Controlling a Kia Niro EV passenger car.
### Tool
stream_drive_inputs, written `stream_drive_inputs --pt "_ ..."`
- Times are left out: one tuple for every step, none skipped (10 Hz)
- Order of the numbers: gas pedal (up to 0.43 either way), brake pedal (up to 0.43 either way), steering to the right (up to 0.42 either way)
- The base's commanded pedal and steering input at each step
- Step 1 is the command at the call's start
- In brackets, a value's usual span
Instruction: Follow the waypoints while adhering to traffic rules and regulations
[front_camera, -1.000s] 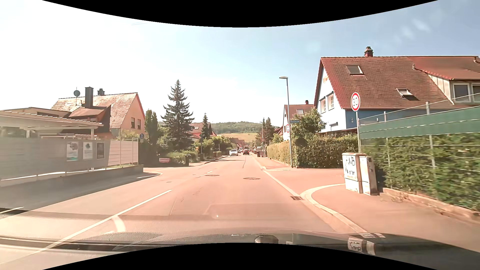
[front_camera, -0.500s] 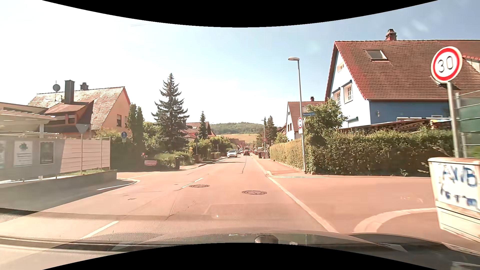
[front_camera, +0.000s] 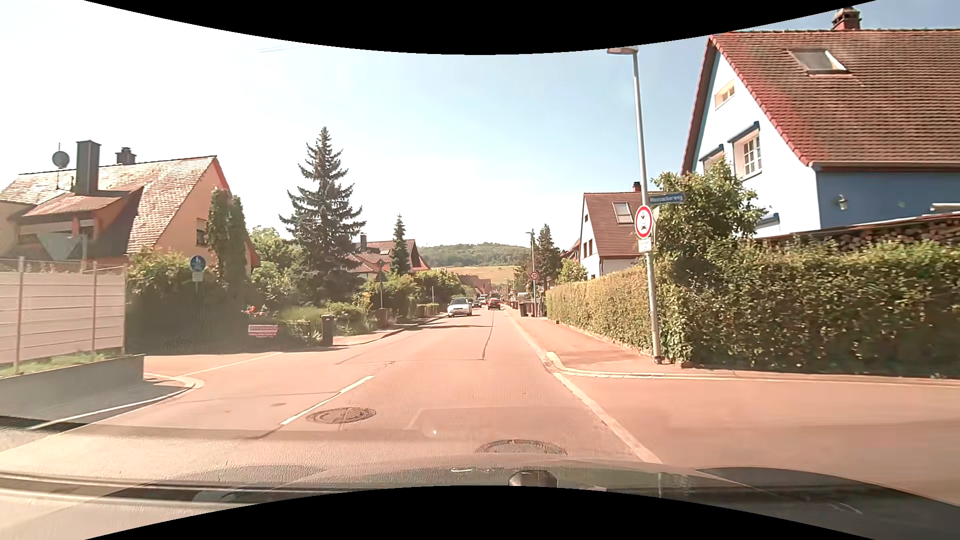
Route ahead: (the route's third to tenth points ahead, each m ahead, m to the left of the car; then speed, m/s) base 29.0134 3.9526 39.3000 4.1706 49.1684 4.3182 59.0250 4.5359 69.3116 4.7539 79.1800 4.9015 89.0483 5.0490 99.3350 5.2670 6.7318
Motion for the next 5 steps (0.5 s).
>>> stream_drive_inputs --pt "0.047 0.0 -0.005" --pt "0.047 0.0 -0.005" --pt "0.047 0.0 -0.005" --pt "0.047 0.0 -0.005" --pt "0.047 0.0 -0.005"
